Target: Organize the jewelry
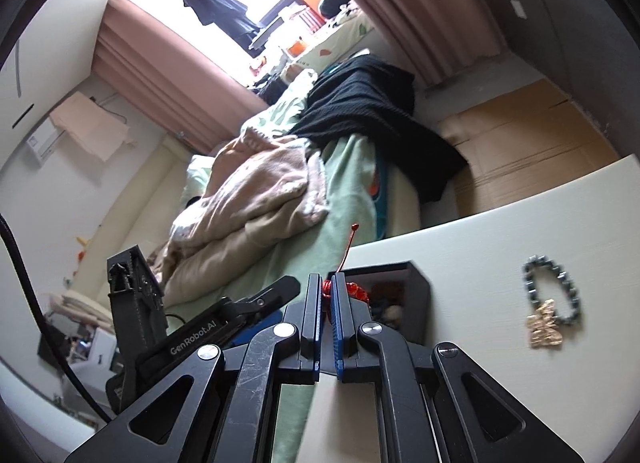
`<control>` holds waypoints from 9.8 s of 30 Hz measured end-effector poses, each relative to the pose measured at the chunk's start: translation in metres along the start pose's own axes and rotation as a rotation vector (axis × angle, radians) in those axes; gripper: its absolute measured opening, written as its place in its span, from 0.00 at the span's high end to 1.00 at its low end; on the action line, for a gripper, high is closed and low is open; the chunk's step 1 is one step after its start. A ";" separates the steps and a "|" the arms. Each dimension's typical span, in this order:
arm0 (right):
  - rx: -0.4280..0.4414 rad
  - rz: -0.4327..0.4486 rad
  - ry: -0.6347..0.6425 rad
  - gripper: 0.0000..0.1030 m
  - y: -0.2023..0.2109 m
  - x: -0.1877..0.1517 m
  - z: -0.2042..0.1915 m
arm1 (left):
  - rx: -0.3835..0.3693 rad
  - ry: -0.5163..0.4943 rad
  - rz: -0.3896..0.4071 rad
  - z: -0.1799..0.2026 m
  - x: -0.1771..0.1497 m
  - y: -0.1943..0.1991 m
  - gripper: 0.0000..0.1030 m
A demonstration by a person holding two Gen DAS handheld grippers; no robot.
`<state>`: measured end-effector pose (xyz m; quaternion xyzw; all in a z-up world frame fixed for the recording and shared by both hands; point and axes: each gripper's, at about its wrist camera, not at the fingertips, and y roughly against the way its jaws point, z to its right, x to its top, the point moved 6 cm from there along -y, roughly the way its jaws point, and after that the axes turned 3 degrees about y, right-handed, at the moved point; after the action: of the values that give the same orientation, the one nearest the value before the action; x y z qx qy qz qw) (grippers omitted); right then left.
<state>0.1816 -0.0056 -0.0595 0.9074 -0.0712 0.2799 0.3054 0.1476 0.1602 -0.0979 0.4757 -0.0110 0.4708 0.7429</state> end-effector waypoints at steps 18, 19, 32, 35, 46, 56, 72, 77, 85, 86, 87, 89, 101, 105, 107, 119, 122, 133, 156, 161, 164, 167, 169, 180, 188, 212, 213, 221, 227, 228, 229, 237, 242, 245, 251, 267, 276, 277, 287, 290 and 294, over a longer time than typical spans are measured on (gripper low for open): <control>-0.142 0.035 -0.113 0.48 0.062 0.000 0.062 | -0.018 -0.107 -0.031 0.033 -0.018 -0.010 0.30; -0.156 0.037 -0.118 0.48 0.067 0.000 0.066 | -0.020 -0.122 -0.031 0.037 -0.021 -0.011 0.30; -0.313 0.006 -0.265 0.48 0.102 -0.007 0.134 | -0.011 -0.305 -0.091 0.095 -0.066 -0.041 0.30; -0.339 -0.004 -0.309 0.48 0.106 -0.010 0.151 | -0.006 -0.347 -0.117 0.108 -0.081 -0.052 0.30; -0.338 -0.012 -0.408 0.48 0.119 -0.016 0.179 | 0.053 -0.418 -0.204 0.125 -0.115 -0.094 0.48; -0.333 -0.002 -0.454 0.48 0.128 -0.017 0.192 | 0.112 -0.488 -0.245 0.133 -0.134 -0.123 0.56; -0.345 0.010 -0.466 0.48 0.129 -0.017 0.195 | 0.114 -0.499 -0.263 0.133 -0.143 -0.140 0.59; -0.349 0.000 -0.465 0.48 0.127 -0.018 0.194 | 0.084 -0.496 -0.296 0.136 -0.147 -0.139 0.76; -0.371 -0.026 -0.447 0.48 0.116 -0.020 0.194 | 0.080 -0.460 -0.270 0.130 -0.134 -0.128 0.81; -0.374 -0.035 -0.441 0.48 0.112 -0.021 0.193 | 0.073 -0.449 -0.263 0.129 -0.130 -0.124 0.81; -0.375 -0.042 -0.436 0.48 0.110 -0.021 0.193 | 0.065 -0.437 -0.256 0.127 -0.126 -0.120 0.81; -0.379 -0.057 -0.420 0.48 0.104 -0.021 0.191 | 0.057 -0.421 -0.244 0.124 -0.118 -0.116 0.81; -0.471 -0.134 -0.241 0.49 0.057 -0.021 0.176 | 0.018 -0.288 -0.149 0.097 -0.077 -0.071 0.81; -0.522 -0.151 -0.153 0.54 0.037 -0.020 0.172 | 0.010 -0.253 -0.125 0.086 -0.064 -0.059 0.81; -0.546 -0.150 -0.109 0.54 0.029 -0.019 0.169 | 0.007 -0.238 -0.115 0.081 -0.059 -0.053 0.81; -0.692 -0.190 0.027 0.54 0.005 -0.025 0.169 | 0.080 -0.179 -0.057 0.042 -0.033 -0.033 0.81; -0.682 -0.194 0.039 0.60 0.005 -0.025 0.167 | 0.097 -0.176 -0.047 0.035 -0.030 -0.031 0.81; -0.571 -0.219 -0.071 0.90 0.007 -0.029 0.173 | 0.142 -0.210 -0.062 0.031 -0.033 -0.038 0.81; -0.340 -0.073 -0.032 0.90 0.045 -0.001 0.102 | 0.098 -0.114 -0.063 0.022 -0.024 -0.033 0.35; -0.267 -0.034 -0.017 0.90 0.053 0.004 0.080 | 0.076 -0.105 -0.031 0.022 -0.016 -0.020 0.34; -0.229 -0.014 0.006 0.90 0.052 0.005 0.063 | 0.072 -0.079 -0.023 0.015 -0.011 -0.014 0.34; -0.194 -0.002 0.032 0.90 0.047 0.006 0.046 | 0.071 -0.059 -0.007 0.008 -0.005 -0.008 0.34; -0.172 0.000 0.047 0.90 0.043 0.005 0.035 | 0.068 -0.045 0.004 0.004 -0.001 -0.003 0.34; -0.082 -0.010 0.101 0.90 0.014 -0.002 -0.009 | 0.055 -0.002 0.017 -0.011 0.009 0.007 0.34; -0.123 -0.050 0.127 0.90 -0.009 -0.015 -0.010 | 0.045 0.017 0.018 -0.017 0.012 0.010 0.33; -0.294 -0.062 -0.010 0.58 0.043 -0.019 0.044 | 0.123 -0.125 0.030 0.011 -0.014 0.026 0.26; -0.296 -0.056 -0.011 0.57 0.048 -0.018 0.044 | 0.127 -0.137 0.035 0.014 -0.016 0.027 0.24; -0.349 -0.027 -0.001 0.39 0.079 -0.017 0.053 | 0.146 -0.195 0.052 0.032 -0.033 0.033 0.14; -0.391 -0.015 -0.012 0.14 0.099 -0.020 0.061 | 0.160 -0.247 0.076 0.048 -0.046 0.037 0.01; -0.391 -0.012 -0.017 0.12 0.103 -0.021 0.062 | 0.164 -0.256 0.078 0.050 -0.048 0.038 0.01; -0.396 -0.009 -0.016 0.12 0.106 -0.022 0.064 | 0.168 -0.266 0.080 0.053 -0.051 0.038 0.01; -0.429 0.008 0.008 0.02 0.129 -0.028 0.067 | 0.175 -0.296 0.127 0.065 -0.063 0.053 0.01; -0.423 0.007 0.047 0.01 0.137 -0.032 0.064 | 0.156 -0.320 0.147 0.075 -0.072 0.061 0.01; -0.425 0.010 0.060 0.00 0.142 -0.035 0.063 | 0.154 -0.336 0.154 0.080 -0.077 0.064 0.01; -0.427 0.028 0.077 0.00 0.151 -0.038 0.065 | 0.157 -0.354 0.172 0.082 -0.082 0.071 0.01; -0.414 0.007 0.088 0.00 0.150 -0.041 0.065 | 0.148 -0.358 0.219 0.087 -0.082 0.083 0.01; -0.404 0.023 0.083 0.00 0.152 -0.038 0.063 | 0.153 -0.367 0.246 0.090 -0.083 0.089 0.01; -0.401 0.025 0.081 0.00 0.152 -0.038 0.063 | 0.153 -0.369 0.249 0.091 -0.083 0.090 0.01; -0.394 0.036 0.119 0.00 0.152 -0.042 0.054 | 0.151 -0.363 0.257 0.090 -0.083 0.093 0.01; -0.394 0.033 0.124 0.00 0.150 -0.041 0.053 | 0.150 -0.362 0.256 0.090 -0.083 0.093 0.01; -0.397 0.032 0.124 0.00 0.151 -0.041 0.054 | 0.151 -0.363 0.257 0.090 -0.083 0.094 0.01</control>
<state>0.1270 -0.1607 -0.0401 0.8093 -0.1205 0.3205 0.4773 0.0741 0.0484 -0.0219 0.6015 -0.1698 0.4676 0.6251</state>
